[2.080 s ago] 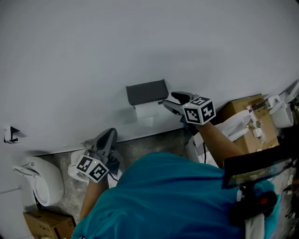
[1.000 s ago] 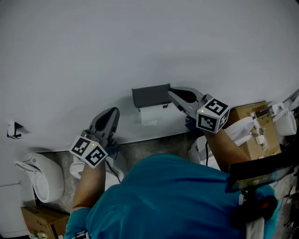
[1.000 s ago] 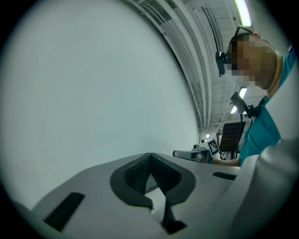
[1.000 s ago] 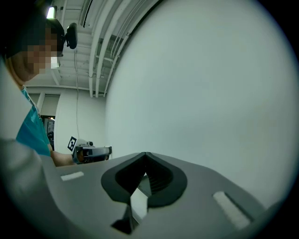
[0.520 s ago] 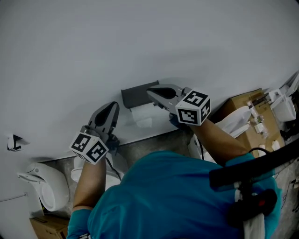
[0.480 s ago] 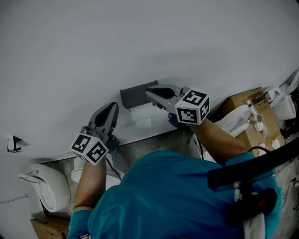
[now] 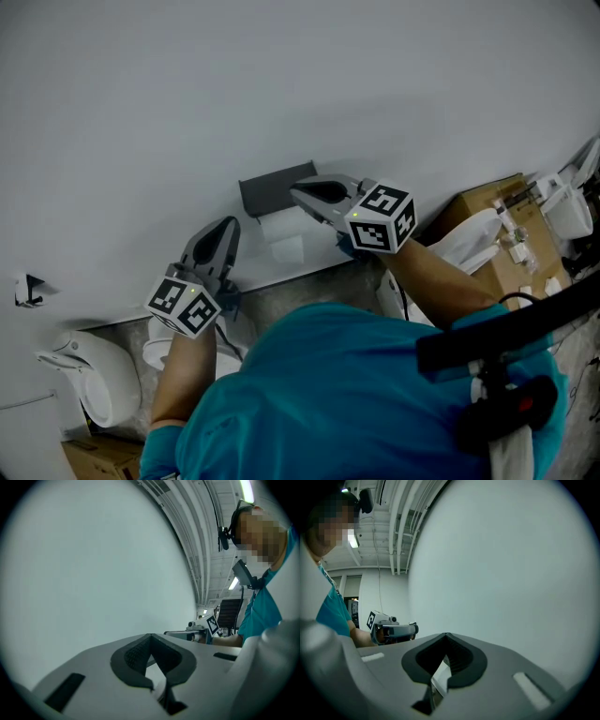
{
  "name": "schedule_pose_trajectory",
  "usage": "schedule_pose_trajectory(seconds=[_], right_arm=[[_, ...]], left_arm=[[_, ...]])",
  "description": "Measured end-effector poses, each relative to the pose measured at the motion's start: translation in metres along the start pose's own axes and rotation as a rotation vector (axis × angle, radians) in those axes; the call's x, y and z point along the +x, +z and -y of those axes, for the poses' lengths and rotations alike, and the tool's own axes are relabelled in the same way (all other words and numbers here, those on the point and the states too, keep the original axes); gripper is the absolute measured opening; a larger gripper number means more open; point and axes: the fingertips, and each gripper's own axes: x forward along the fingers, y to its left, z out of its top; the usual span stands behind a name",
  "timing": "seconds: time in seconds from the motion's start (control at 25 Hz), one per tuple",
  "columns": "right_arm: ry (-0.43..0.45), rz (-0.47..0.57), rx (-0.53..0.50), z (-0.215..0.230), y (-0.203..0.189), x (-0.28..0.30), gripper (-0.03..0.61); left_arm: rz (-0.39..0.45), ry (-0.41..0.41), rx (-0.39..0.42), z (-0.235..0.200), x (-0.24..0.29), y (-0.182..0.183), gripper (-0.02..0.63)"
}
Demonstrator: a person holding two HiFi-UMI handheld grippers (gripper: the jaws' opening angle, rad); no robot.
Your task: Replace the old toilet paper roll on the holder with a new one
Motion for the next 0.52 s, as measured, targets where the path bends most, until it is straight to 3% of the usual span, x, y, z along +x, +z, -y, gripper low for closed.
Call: schedule_pose_trajectory(seconds=[0.52], right_arm=[[0.009,-0.012,-0.015,-0.0030,-0.0051,0.0009,0.000]], left_arm=[[0.018,-0.001,-0.004,-0.0009,-0.0030,-0.0022,0.008]])
